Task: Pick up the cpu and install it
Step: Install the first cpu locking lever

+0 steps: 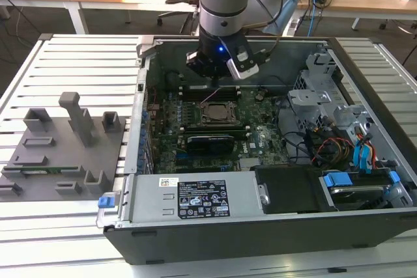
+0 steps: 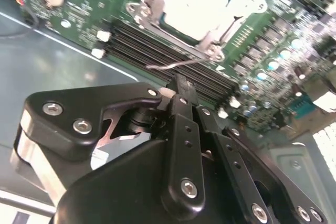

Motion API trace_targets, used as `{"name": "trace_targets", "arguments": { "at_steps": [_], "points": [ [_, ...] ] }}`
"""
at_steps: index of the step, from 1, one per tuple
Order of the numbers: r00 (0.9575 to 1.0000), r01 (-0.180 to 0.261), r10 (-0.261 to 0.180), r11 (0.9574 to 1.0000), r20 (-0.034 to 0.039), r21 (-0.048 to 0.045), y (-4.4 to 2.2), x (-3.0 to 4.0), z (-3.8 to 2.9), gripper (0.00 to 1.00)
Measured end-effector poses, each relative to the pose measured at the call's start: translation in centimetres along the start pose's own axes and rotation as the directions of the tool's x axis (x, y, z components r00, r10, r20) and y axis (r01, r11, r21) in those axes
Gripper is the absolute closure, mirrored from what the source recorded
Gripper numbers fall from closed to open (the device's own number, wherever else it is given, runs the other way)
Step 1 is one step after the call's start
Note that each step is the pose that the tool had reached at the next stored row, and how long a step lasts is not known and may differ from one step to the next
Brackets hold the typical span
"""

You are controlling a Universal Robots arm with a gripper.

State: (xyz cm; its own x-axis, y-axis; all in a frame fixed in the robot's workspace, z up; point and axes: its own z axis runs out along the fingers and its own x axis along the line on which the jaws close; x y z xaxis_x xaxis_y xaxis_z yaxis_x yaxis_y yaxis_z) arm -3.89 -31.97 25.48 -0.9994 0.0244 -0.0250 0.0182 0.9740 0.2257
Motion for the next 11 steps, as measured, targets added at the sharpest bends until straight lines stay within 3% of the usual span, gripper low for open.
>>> {"name": "trace_targets", "arguments": {
  "at_steps": [6,7,11],
  "points": [
    [1.0000,-0.001,0.001,1.0000,0.0002,0.0000,-0.02,-1.90,0.11,0.89],
    [1.0000,-0.001,0.001,1.0000,0.0002,0.0000,-0.03,-2.47,0.14,0.89],
    [1.0000,-0.002,0.002,1.0000,0.0003,-0.0001,-0.03,-2.72,0.16,0.89]
  ]
}}
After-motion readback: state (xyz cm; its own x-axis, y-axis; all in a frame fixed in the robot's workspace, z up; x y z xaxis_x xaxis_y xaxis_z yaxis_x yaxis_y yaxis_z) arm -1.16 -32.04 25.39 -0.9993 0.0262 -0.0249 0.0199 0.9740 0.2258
